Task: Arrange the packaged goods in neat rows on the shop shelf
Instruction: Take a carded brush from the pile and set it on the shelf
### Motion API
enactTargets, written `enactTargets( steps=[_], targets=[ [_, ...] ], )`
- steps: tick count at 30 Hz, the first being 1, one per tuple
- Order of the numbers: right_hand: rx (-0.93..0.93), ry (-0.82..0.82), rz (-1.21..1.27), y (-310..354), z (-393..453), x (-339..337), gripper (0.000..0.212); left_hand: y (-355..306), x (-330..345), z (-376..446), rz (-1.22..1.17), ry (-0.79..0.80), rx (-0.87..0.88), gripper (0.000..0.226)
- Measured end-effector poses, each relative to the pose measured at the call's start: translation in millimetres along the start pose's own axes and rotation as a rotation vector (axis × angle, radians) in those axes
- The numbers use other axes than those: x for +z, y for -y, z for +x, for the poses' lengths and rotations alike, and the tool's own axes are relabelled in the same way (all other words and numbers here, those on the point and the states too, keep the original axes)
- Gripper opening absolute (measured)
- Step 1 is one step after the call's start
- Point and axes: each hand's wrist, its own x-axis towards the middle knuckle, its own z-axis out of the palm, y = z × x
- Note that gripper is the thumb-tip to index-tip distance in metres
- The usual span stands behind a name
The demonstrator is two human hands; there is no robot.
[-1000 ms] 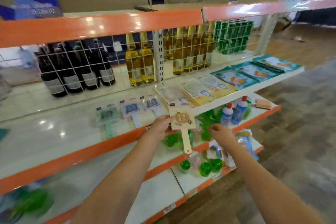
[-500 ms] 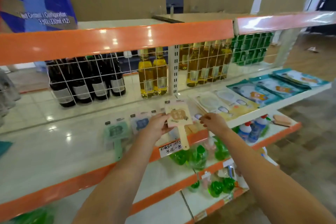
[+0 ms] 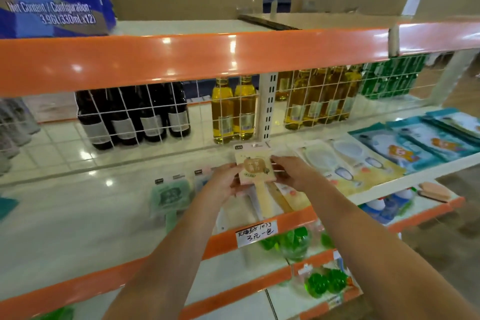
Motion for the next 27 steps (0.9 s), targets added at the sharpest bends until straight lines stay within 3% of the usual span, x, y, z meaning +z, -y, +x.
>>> enactTargets(
  steps=[4, 8, 16, 20, 23, 27],
  targets=[
    [-0.01, 0.066, -0.116, 11.1, 16.8, 4.6, 0.002, -3.5, -0.1, -2.4, -0.029, -0.05, 0.051, 0.01],
    [-0.039, 0.168, -0.152, 21.8, 26.6, 4.4, 0.019, -7.9, 0.6, -2.8, 0.037, -0.138, 0.071, 0.013],
    [-0.073, 0.2, -0.23, 19.5, 29.0, 7.4, 0.024, -12.1, -23.8, 2.7, 0.473, -0.488, 0.263, 0.011],
    [-0.047, 0.201, -0.277, 12.8, 32.0, 13.5, 0.022, -6.6, -29.2, -5.4, 0.669, -0.519, 0.315, 0.023],
    [-0.033, 0.192, -0.31, 8.2, 33.7, 16.1, 0.005, -2.1, -31.3, -7.3, 0.783, -0.534, 0.339, 0.026],
    [-0.043, 0.158, -0.393, 2.4, 39.5, 17.9, 0.019, 1.0, -32.2, -5.8, 0.81, -0.532, 0.357, 0.024]
  ],
)
